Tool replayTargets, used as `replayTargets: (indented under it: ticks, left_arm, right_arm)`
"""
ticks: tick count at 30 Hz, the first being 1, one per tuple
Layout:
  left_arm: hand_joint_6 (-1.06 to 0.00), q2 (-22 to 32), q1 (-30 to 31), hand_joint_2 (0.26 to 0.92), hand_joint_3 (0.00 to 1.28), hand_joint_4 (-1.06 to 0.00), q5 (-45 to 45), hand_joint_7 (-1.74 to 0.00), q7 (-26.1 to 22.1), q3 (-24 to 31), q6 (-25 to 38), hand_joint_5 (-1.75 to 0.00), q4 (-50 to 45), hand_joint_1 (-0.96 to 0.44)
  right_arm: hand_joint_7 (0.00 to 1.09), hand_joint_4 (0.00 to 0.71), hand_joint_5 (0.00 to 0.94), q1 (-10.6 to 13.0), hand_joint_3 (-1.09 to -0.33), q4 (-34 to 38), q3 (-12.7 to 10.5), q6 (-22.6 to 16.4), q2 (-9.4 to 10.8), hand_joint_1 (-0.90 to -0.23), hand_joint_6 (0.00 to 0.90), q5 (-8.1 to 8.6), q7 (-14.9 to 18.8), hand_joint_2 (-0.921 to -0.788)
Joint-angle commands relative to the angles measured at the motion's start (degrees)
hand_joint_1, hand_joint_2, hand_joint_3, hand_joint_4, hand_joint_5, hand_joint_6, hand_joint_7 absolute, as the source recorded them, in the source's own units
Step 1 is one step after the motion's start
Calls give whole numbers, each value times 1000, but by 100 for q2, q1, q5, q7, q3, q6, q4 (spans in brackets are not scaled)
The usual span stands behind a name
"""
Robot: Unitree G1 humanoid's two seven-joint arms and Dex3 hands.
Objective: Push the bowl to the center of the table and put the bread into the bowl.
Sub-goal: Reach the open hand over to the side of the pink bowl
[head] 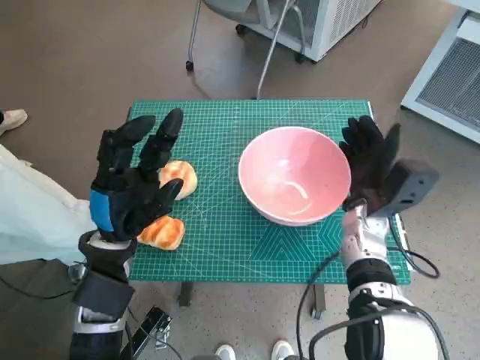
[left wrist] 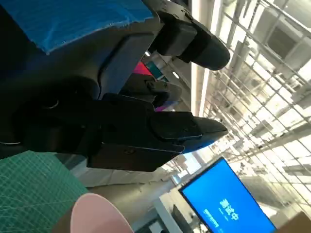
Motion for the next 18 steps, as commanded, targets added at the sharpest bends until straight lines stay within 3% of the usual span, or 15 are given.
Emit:
replayTargets:
  ticks: [1,9,12,18]
  left_arm:
    - [-120,-32,159,921,212,-422,-55,-889,83,78,162,-15,-276,-139]
    - [-99,-45,306,921,218,-423,-12,-894,133,129,317,-19,-518,-107]
    - [-97,-39,351,920,222,-422,34,-890,163,141,332,-20,-572,-103]
    - [-102,-22,432,919,220,-421,134,-877,237,166,328,-23,-634,-114]
  right_arm:
    - [514,312,14,-68,-830,119,59,255,184,-541,215,-58,-96,-921]
    - [558,330,16,-191,-823,138,82,443,377,-546,191,-87,-58,-921]
    - [618,297,4,-231,-823,145,72,502,438,-545,154,-74,-27,-921]
    - [623,258,0,-295,-830,161,89,599,478,-539,112,-108,-9,-921]
